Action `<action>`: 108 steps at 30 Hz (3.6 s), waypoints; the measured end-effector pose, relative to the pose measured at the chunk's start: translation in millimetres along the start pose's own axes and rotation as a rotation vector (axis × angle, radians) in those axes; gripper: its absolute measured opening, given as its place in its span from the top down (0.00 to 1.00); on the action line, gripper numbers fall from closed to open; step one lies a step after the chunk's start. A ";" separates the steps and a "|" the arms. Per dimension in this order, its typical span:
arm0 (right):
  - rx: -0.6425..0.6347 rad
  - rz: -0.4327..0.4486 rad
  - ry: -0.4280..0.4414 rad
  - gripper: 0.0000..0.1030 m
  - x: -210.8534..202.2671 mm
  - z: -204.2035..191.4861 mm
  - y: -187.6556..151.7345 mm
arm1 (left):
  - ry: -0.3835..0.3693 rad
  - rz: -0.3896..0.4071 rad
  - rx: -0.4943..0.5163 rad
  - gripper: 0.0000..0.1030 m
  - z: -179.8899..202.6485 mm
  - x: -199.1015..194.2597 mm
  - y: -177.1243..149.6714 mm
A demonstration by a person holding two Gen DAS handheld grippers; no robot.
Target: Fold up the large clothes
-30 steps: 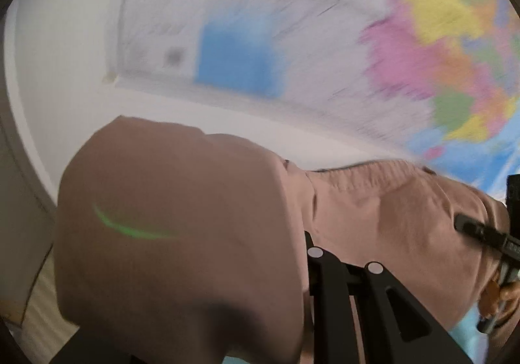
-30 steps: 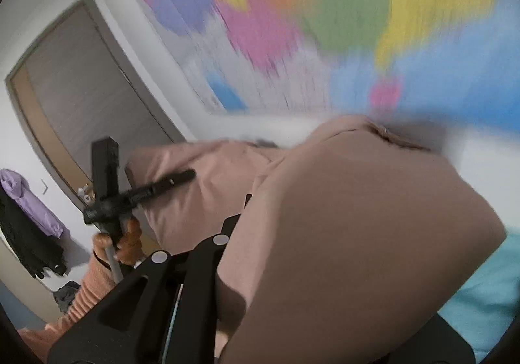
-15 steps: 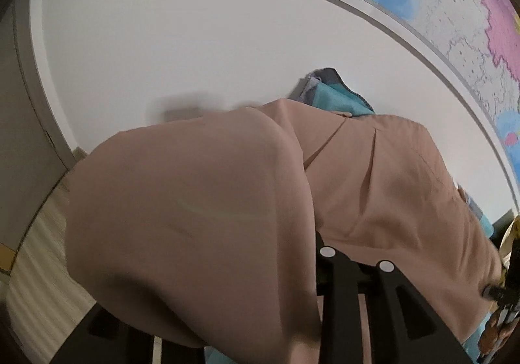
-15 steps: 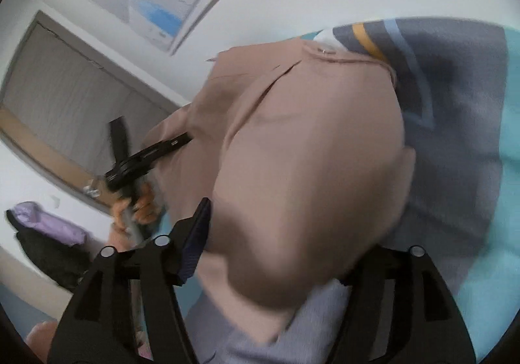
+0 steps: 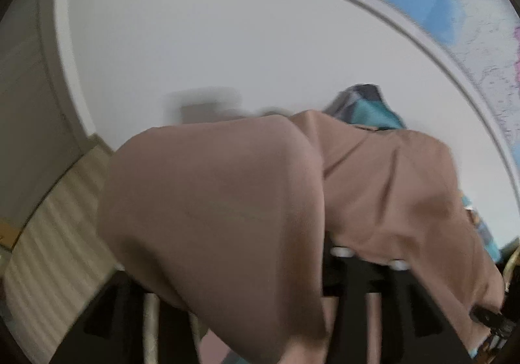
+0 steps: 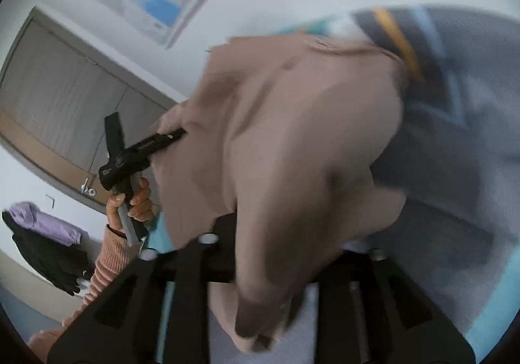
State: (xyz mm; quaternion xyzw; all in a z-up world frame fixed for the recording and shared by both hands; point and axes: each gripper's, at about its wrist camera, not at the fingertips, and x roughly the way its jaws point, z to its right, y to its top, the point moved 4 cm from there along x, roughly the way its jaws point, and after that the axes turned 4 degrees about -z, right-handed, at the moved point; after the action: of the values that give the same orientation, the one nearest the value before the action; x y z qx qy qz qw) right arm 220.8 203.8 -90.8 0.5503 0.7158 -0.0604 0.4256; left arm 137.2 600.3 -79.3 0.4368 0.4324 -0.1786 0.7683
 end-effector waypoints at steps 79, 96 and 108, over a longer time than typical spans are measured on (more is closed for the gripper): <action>-0.380 0.302 -0.365 0.06 -88.6 -77.2 -115.3 | 0.120 0.242 0.265 0.07 197.0 -152.0 -219.8; -0.385 0.327 -0.315 0.06 -110.7 -79.0 -139.3 | 0.121 0.291 0.261 0.07 208.8 -178.6 -235.8; -0.407 0.348 -0.307 0.06 -120.2 -83.5 -150.4 | 0.134 0.314 0.262 0.07 211.9 -189.8 -245.6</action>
State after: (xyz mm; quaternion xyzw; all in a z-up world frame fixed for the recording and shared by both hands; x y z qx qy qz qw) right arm 53.1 103.4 -14.3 0.5525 0.5357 0.0756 0.6340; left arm -21.9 269.5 1.3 0.6058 0.3824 -0.0817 0.6929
